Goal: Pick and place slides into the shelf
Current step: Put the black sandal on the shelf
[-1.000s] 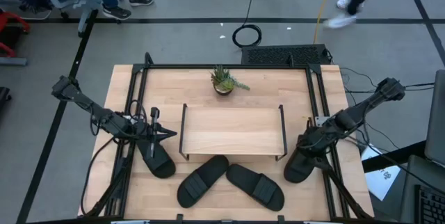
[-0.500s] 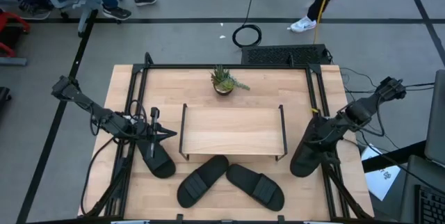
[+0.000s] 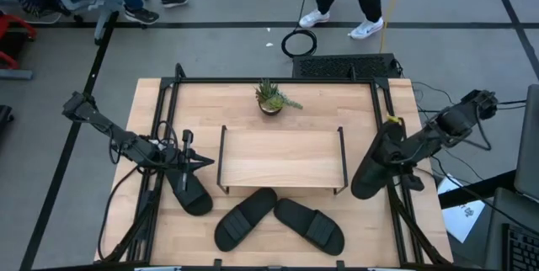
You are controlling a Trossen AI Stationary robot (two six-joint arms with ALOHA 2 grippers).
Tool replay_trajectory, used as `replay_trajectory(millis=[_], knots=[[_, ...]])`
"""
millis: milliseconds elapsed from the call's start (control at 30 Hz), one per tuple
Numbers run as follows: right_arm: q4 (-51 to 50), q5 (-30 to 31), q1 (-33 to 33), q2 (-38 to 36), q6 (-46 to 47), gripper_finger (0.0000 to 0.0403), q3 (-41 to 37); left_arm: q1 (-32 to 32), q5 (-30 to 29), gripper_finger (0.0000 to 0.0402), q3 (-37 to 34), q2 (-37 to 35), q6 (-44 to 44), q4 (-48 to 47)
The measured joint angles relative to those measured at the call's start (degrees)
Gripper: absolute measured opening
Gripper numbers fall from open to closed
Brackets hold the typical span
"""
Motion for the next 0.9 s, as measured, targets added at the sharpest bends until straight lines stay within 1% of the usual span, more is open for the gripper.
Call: replay_trajectory(millis=[167,333,467,667,800,900], knots=[[-4.83,0.76,-0.01,3.90,-2.44,0.0003,7.62,-0.02,0.00,0.0003,0.00,-0.02,0.02,0.02],[-2.38,3.59,-1.15,7.97,-11.32,0.0003,12.94,0.00,0.00,0.0003,0.00,-0.02,0.02,0.01],[-2.15,3.35,-4.33,13.05,-18.43,0.0003,16.81,-0.01,0.01,0.0003,-0.02,-0.01,0.02,0.00],[-2.68,-4.01,-12.10,21.26,-28.95,0.0004,20.84,-0.01,0.00,0.0003,0.00,-0.02,0.02,0.01],[-6.32,-6.13,-18.50,26.46,-35.34,0.0004,24.09,-0.02,0.00,0.0003,-0.02,-0.02,0.02,0.02],[-9.43,-8.86,-23.13,29.74,-38.06,0.0004,27.66,0.00,0.00,0.0003,0.00,-0.02,0.02,0.02]])
